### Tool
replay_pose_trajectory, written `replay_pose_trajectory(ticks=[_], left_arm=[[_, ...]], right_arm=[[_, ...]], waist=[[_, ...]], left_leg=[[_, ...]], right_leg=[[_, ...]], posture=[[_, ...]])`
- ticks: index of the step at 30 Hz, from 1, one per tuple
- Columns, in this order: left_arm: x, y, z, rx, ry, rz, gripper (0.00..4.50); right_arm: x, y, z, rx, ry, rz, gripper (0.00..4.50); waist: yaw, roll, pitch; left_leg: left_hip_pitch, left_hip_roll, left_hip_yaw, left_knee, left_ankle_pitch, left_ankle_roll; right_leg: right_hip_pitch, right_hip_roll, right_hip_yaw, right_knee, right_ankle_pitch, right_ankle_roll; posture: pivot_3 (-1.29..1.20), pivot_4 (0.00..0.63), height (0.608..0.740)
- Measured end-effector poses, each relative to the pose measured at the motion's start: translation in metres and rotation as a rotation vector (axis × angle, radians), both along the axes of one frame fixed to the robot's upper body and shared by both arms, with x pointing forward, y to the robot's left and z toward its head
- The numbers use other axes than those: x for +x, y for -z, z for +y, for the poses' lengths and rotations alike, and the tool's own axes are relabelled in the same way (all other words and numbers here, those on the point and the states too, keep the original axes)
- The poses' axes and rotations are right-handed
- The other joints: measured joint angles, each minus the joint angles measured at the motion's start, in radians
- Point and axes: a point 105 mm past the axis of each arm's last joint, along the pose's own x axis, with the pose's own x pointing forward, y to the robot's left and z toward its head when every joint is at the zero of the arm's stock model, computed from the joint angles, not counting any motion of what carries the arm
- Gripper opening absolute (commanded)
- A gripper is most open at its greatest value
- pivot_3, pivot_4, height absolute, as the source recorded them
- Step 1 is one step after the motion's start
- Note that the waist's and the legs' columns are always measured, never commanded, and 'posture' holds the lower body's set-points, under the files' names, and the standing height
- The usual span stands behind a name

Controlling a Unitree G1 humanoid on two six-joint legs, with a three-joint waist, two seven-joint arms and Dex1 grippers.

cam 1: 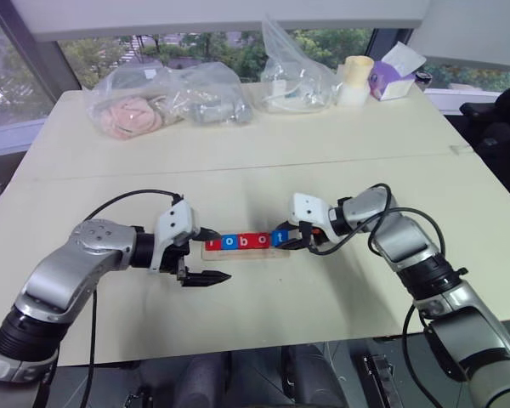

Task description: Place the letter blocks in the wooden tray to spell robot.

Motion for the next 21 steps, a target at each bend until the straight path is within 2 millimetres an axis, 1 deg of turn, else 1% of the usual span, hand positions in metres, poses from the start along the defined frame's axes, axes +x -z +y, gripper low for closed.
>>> replay_pose_trajectory(ticks=[5,7,8,10,12,16,21], left_arm=[[0.0,0.0,-0.001,-0.003,0.001,0.0,4.5],[0.0,0.0,-0.001,-0.002,0.0,-0.001,4.5],[0.0,0.0,-0.001,-0.001,-0.001,-0.001,4.5],[0.001,0.001,0.0,-0.001,-0.006,0.001,4.5],[0.002,0.002,0.001,0.0,-0.011,0.003,4.5],[0.005,0.003,0.004,0.002,-0.016,-0.01,4.5],[0.01,0.008,0.012,0.005,-0.032,-0.009,4.5]], right_arm=[[0.001,0.003,-0.002,-0.003,0.005,0.01,1.17],[0.001,0.004,-0.001,-0.003,0.0,0.012,2.2],[0.001,0.005,-0.001,-0.002,-0.001,0.014,2.55],[0.002,0.008,-0.002,0.001,0.008,0.021,3.53],[0.004,0.006,-0.001,0.005,0.009,0.008,4.47],[0.006,0.005,-0.001,0.016,0.02,0.0,4.47],[0.01,-0.011,-0.002,0.069,0.053,-0.024,4.47]], waist=[[0.0,0.0,0.0],[0.0,0.0,0.0],[0.0,0.0,0.0],[0.0,0.0,0.0],[0.0,0.0,0.0],[0.0,0.0,0.0],[0.001,0.0,0.0]], left_leg=[[0.0,0.0,0.0,0.0,0.0,0.0],[0.0,0.0,0.0,0.0,0.0,0.0],[0.0,0.0,0.0,0.0,0.0,0.0],[0.0,0.0,0.0,0.0,0.0,0.0],[0.0,0.0,0.0,0.0,0.0,0.0],[0.0,0.0,0.0,0.0,0.0,0.0],[0.0,0.0,0.0,0.0,0.0,0.0]], right_leg=[[0.0,0.0,0.0,0.0,0.0,0.0],[0.0,0.0,0.0,0.0,0.0,0.0],[0.0,0.0,0.0,0.0,0.0,0.0],[0.0,0.0,0.0,0.0,0.0,0.0],[0.0,0.0,0.0,0.0,0.0,0.0],[0.0,0.0,0.0,0.0,0.0,0.0],[0.0,0.0,0.0,0.0,0.0,0.0]], posture=[[0.0,0.15,0.74],[0.0,0.15,0.74],[0.0,0.15,0.74],[0.0,0.15,0.74],[0.0,0.15,0.74],[0.0,0.15,0.74],[0.0,0.15,0.74]])
